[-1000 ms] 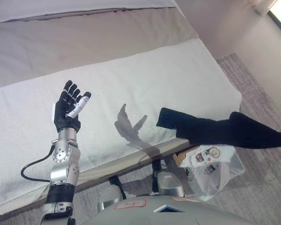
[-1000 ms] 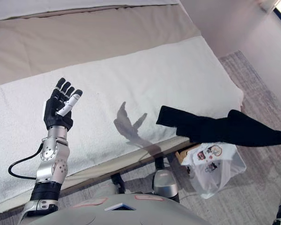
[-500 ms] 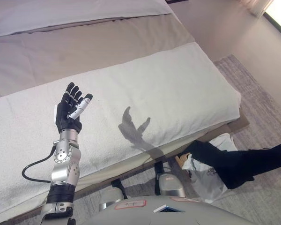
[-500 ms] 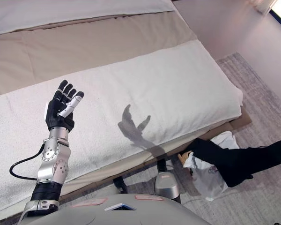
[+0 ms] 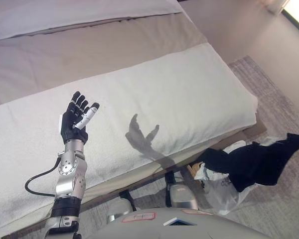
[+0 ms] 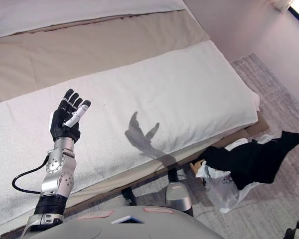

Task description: Put the clothes on the bed into the basket.

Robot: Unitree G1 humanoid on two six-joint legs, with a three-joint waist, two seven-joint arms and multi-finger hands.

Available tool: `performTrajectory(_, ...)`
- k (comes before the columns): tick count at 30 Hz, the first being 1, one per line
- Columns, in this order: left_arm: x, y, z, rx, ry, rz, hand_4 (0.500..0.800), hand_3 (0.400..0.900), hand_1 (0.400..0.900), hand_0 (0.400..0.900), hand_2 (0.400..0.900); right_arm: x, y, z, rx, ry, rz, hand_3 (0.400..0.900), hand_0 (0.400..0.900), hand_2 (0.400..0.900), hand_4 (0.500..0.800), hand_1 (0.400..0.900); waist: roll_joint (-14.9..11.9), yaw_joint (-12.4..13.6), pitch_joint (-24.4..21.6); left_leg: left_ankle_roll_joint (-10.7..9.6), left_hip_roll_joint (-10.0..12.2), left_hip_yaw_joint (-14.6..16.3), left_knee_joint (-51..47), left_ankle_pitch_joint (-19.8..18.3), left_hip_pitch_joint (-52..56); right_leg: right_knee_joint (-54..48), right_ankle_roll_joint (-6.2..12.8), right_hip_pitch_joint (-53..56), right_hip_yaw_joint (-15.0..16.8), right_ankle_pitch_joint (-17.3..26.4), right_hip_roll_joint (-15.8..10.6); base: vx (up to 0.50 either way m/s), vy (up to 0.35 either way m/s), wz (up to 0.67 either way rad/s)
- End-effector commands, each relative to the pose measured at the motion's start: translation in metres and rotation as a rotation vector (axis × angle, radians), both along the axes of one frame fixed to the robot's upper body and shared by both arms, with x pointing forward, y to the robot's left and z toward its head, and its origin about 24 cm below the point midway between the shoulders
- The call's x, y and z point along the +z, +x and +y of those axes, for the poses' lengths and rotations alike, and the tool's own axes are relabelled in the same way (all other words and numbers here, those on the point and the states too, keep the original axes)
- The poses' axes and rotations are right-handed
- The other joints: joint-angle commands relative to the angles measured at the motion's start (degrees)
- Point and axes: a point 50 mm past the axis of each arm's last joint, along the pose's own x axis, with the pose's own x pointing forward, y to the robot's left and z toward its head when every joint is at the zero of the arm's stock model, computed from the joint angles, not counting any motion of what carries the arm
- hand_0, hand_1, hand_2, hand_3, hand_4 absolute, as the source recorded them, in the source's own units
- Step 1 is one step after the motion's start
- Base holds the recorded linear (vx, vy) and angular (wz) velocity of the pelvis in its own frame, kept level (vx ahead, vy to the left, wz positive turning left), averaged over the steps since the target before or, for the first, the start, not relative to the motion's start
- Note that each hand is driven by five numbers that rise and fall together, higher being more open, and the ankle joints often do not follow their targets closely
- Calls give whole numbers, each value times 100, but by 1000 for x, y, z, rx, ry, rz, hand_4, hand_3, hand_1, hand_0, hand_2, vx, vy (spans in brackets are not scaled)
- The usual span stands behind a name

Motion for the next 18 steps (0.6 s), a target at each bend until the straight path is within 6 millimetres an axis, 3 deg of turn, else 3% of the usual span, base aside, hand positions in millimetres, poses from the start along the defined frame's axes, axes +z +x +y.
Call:
performTrajectory(1, 54, 25, 6, 1, 108, -263, 800, 900, 900, 900, 900, 47, 41, 6, 90, -96, -248, 400, 400, 400, 500, 400, -177, 154, 20, 82, -73, -105, 70, -435, 176, 25, 304, 441, -412, -262, -28, -6, -16, 5)
performTrajectory(3, 54, 24, 9, 25, 110, -262, 800, 900, 900, 900, 900, 43, 42, 19, 142, -74, -285, 400, 400, 400, 500, 400, -169, 88, 22, 81, -68, -91, 64, -432, 180, 25, 297, 444, -408, -266, -17, -2, -5, -2)
performTrajectory(4, 54, 24, 9, 28, 109, -264, 800, 900, 900, 900, 900, 45, 44, 26, 160, -74, -315, 508, 508, 508, 565, 508, -164, 82, 13, 85, -63, -95, 64, -436, 185, 25, 294, 449, -401, -268, -15, 0, 0, 0)
performTrajectory(5, 55, 24, 10, 34, 110, -265, 800, 900, 900, 900, 900, 44, 44, 30, 169, -65, -335, 900, 900, 900, 800, 900, -166, 78, 13, 87, -64, -96, 67, -437, 186, 25, 293, 451, -394, -266, -11, 0, 0, 0)
performTrajectory(11, 53, 19, 14, 60, 103, -260, 800, 900, 900, 900, 900, 43, 39, 41, 192, -67, -362, 900, 900, 900, 800, 900, -190, 57, -12, 96, -64, -114, 68, -402, 144, 25, 272, 415, -385, -258, -15, -5, -2, 1)
performTrajectory(18, 53, 17, 15, 58, 103, -260, 800, 900, 900, 900, 900, 48, 35, 41, 188, -88, -367, 900, 900, 900, 800, 900, -198, 42, -22, 96, -51, -108, 81, -405, 138, 25, 261, 412, -355, -262, 5, 0, 0, 0)
